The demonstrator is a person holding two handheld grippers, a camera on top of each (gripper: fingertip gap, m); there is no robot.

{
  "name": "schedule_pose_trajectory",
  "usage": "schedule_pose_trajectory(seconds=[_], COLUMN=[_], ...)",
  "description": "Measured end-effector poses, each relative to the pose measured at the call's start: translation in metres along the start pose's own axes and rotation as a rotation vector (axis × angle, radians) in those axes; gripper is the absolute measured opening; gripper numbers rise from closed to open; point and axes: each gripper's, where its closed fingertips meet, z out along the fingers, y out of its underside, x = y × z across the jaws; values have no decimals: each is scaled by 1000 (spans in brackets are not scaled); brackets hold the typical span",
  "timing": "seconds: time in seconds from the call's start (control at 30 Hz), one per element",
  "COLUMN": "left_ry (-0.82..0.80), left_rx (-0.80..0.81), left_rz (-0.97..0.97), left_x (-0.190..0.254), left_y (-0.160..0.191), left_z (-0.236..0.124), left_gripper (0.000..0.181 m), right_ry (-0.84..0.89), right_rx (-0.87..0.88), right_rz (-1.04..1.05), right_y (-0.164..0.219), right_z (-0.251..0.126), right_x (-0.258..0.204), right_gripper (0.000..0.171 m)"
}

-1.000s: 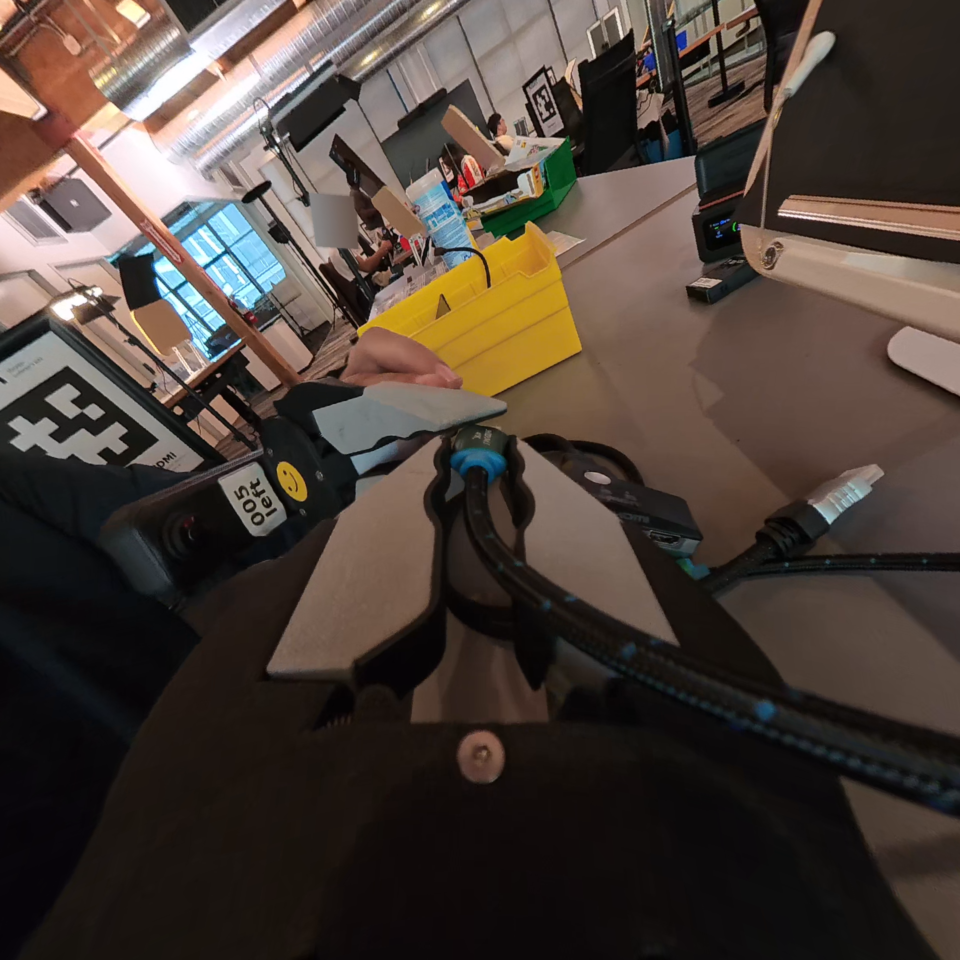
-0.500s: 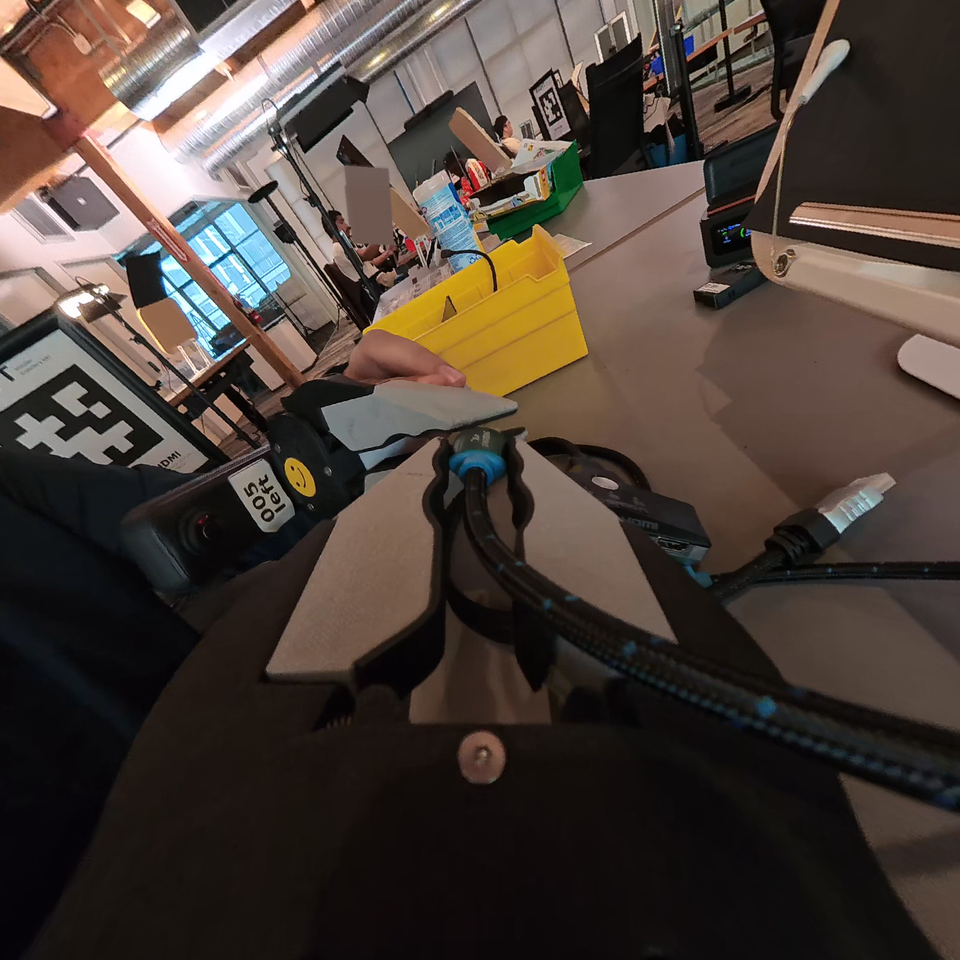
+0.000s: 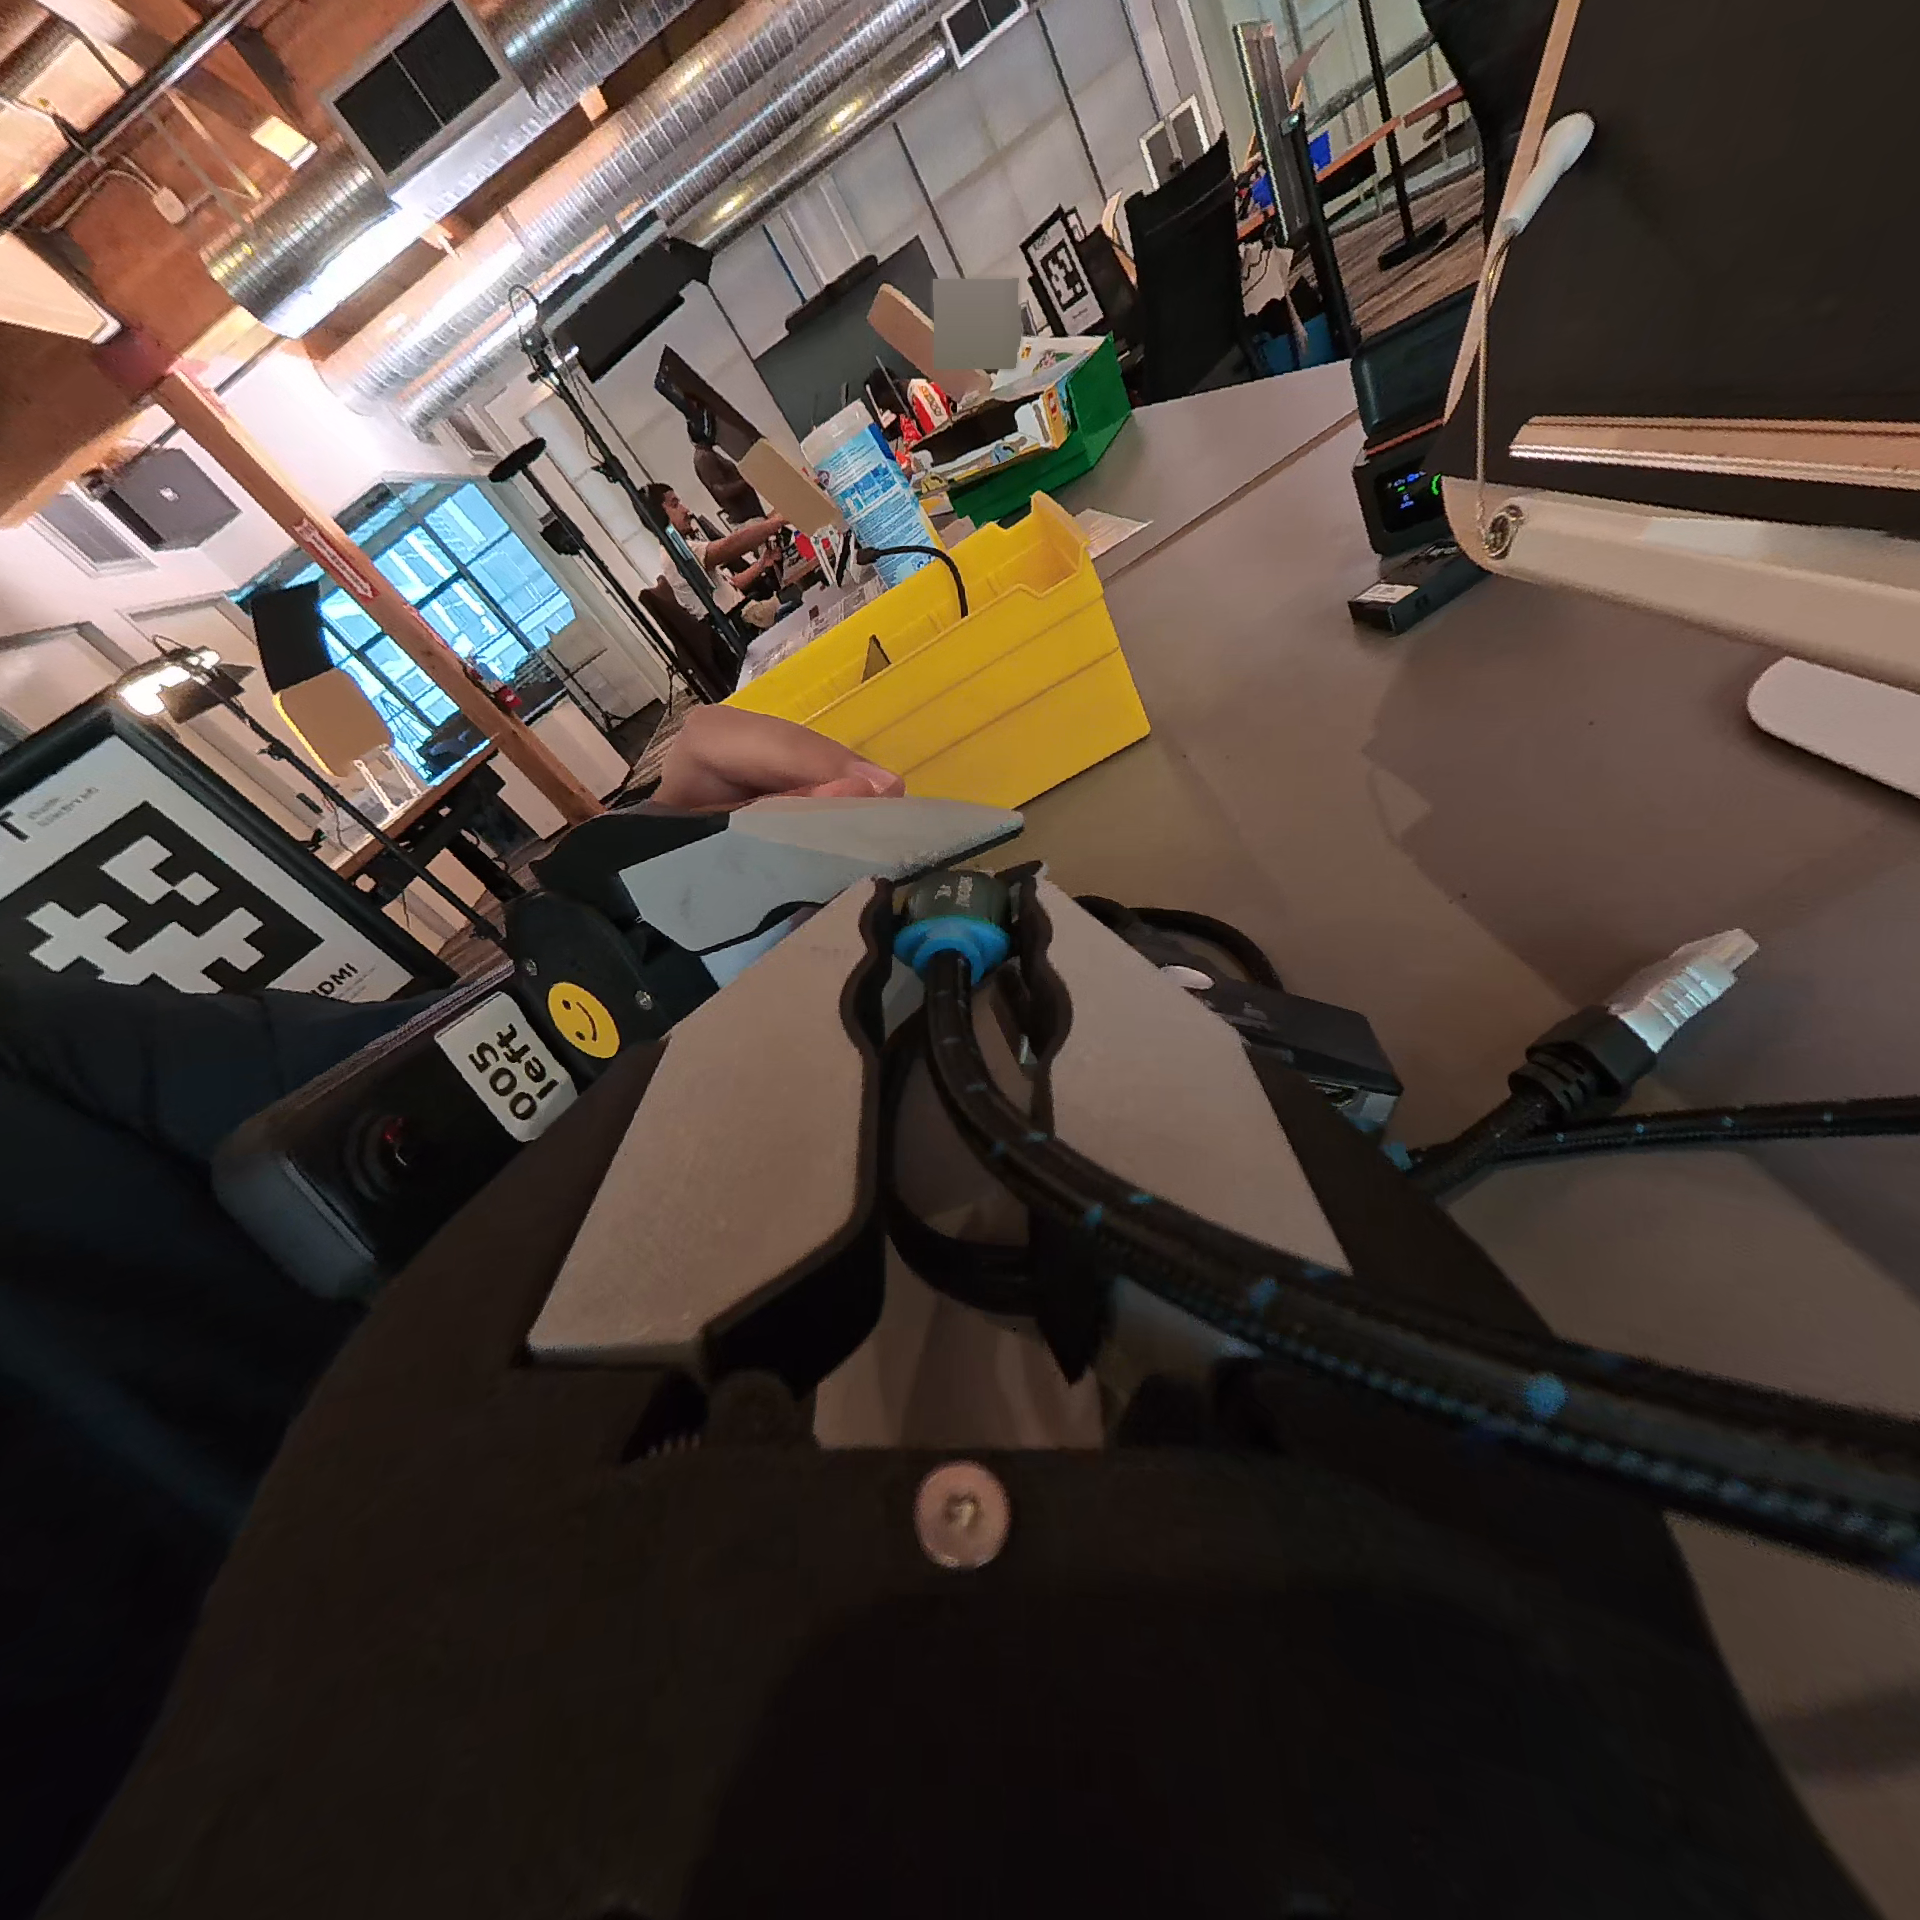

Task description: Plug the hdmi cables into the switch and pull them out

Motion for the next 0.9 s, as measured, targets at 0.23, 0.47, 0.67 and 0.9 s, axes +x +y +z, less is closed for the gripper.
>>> schedule_pose_trajectory(seconds=[0.23, 0.47, 0.67, 0.9], left_ry=[1, -1, 28, 312], left_rx=[-14, -21, -8, 16], left_rz=[-9, -18, -93, -363], left_x=[1, 0, 2, 25], left_y=[2, 3, 1, 2], left_z=[1, 2, 0, -13], left_gripper=[5, 5, 6, 46], right_ry=[4, 6, 7, 105], right_rx=[-7, -7, -19, -19], right_rz=[0, -3, -16, -33], right_y=[1, 2, 2, -2], right_z=[0, 1, -1, -16], right_x=[1, 1, 1, 17], right_gripper=[20, 20, 20, 19])
